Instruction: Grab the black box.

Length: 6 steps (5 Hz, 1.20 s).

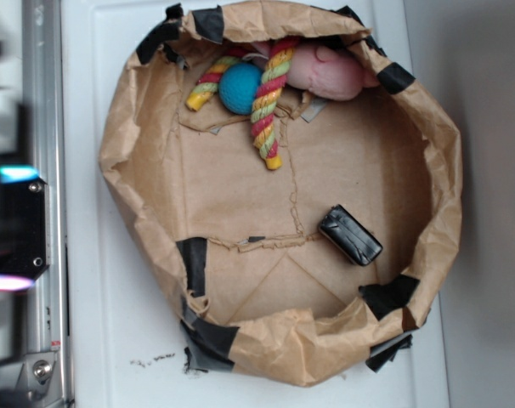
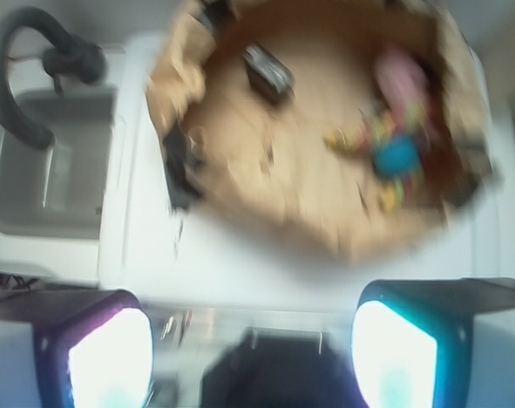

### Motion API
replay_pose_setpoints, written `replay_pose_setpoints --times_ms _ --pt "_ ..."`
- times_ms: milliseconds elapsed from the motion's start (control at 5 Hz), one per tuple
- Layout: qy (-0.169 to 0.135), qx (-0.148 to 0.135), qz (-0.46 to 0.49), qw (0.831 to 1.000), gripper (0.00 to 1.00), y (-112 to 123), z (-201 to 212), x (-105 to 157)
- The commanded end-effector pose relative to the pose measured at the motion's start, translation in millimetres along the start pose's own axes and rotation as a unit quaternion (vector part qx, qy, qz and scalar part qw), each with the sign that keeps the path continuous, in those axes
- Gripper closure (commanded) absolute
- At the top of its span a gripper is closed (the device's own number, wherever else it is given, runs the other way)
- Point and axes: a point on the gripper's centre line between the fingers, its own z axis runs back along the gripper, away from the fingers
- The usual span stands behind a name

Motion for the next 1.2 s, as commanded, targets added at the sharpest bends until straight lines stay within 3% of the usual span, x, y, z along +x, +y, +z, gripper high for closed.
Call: replay_pose_setpoints --times_ms 0,400,600,1000 --pt "-0.054 0.045 -0.092 0.993 0.00 -13.2 -32.2 48.5" --pt "-0.054 0.045 -0.092 0.993 0.00 -13.2 -32.2 48.5" --pt "-0.062 0.071 -0.130 0.987 0.00 18.0 -67.8 79.2" --pt "-0.037 0.024 -0.186 0.982 0.00 42.4 -99.8 89.4"
